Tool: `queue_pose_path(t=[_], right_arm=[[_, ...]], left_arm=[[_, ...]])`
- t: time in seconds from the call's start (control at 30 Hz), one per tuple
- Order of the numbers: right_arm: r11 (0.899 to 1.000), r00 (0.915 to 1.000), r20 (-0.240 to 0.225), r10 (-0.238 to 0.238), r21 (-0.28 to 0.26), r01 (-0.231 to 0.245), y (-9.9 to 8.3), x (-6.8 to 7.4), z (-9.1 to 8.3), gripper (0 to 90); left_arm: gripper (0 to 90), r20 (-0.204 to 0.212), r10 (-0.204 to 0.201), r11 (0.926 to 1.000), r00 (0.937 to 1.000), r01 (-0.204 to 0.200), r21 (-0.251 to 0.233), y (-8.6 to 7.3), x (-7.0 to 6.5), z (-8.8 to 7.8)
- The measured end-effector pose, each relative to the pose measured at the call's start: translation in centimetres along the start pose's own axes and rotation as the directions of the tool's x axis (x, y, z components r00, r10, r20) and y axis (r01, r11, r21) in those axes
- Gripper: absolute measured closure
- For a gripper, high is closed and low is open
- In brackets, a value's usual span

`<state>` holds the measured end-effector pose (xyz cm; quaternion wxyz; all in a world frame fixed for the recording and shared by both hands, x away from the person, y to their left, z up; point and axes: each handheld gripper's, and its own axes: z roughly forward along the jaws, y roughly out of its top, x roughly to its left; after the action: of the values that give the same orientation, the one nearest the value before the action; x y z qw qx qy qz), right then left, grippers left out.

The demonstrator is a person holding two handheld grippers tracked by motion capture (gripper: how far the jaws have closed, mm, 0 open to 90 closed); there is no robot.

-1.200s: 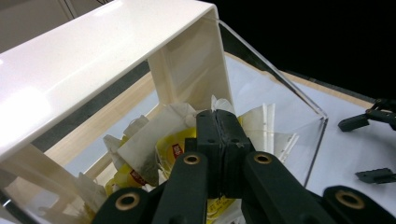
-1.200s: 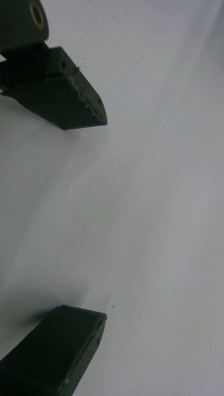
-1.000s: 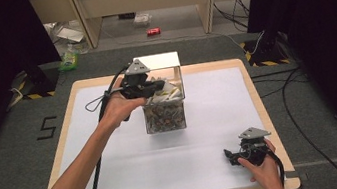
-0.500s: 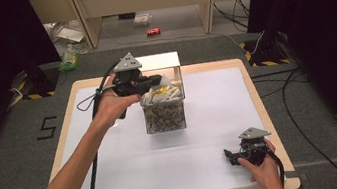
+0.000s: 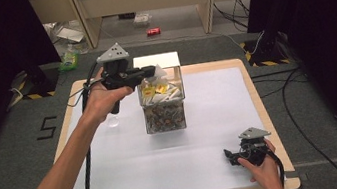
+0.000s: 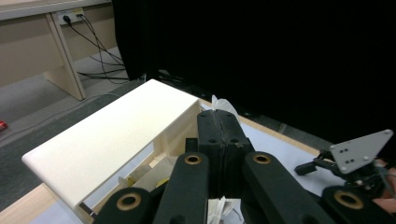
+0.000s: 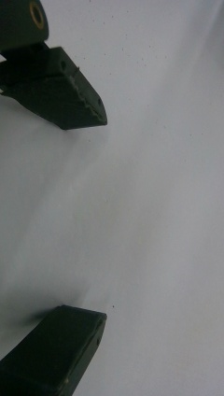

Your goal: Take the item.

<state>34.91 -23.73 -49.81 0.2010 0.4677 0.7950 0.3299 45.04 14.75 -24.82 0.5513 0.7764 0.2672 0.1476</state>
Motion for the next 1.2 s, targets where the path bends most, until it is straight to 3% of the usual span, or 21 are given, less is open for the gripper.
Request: queue_pose_path(t=[0.67,1.2], right_arm=[[1.000,1.0000,0.001,0.005,0.001,-0.005,0.0,0.0,0.0,6.9],[1.000,1.0000,0.001,-0.001,0.000,0.001,0.0,0.0,0.0,6.9]], left_arm=[[89.2,-0.029,-0.015,0.9983,0.9994,0.014,-0.056,1.3,1.2,-4.0],[89.2,-0.081,-0.038,0.9958,0.9960,0.031,-0.086,0.5,3.1,-6.9]])
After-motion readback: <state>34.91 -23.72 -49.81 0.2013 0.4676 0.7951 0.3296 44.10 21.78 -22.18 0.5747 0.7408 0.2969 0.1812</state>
